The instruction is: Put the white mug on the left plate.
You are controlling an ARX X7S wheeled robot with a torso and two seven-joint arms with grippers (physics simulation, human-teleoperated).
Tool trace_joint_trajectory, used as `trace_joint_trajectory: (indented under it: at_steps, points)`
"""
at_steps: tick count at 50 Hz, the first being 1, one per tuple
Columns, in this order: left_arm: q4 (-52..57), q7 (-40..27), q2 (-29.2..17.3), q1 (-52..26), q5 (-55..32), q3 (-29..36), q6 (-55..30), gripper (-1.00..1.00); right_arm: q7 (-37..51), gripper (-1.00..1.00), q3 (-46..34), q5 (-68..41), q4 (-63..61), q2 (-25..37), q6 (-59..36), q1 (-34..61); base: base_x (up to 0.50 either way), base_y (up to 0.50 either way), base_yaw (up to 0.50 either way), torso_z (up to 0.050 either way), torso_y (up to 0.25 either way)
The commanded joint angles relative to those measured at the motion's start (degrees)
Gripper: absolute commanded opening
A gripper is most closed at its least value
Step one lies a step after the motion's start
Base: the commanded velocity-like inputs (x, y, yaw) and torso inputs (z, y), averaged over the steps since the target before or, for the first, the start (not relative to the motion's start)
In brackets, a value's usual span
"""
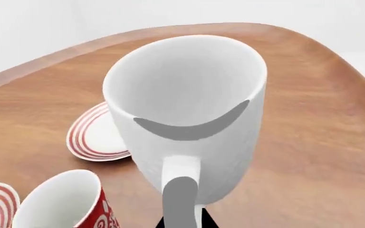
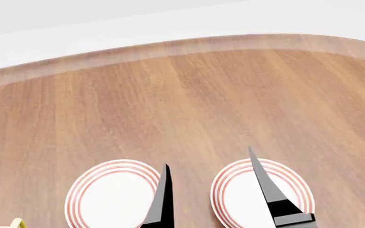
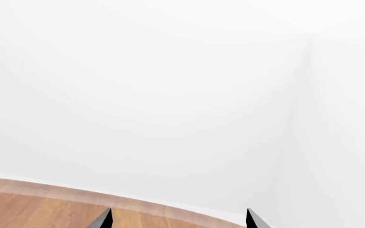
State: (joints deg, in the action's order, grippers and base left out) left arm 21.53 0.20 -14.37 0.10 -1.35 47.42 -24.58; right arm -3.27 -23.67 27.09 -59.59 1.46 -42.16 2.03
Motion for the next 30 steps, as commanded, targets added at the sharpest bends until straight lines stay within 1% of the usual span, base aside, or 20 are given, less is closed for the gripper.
trace_joint_trajectory:
  at_steps: [1, 16, 30]
  points:
    - [6.09, 0.16, 0.87, -3.53, -3.22, -4.24, -5.69, -1.00, -0.14, 1.00, -0.31, 0.24, -0.05, -0.08, -0.43, 0.33, 0.00, 0.00, 0.00, 0.000, 0.000]
    - [7.38, -0.01, 1.58, -7.01, -7.18, -9.75, -8.90, -1.00, -0.30, 1.00, -0.41, 0.35, -0.05, -0.19, -0.54, 0.30, 0.00, 0.00, 0.00, 0.000, 0.000]
    - [6.04, -0.21, 1.42, -9.57, -10.15, -14.54, -9.75, -1.00, 0.32, 1.00, -0.81, -0.07, 0.18, 0.13, -0.59, 0.49, 0.00, 0.00, 0.00, 0.000, 0.000]
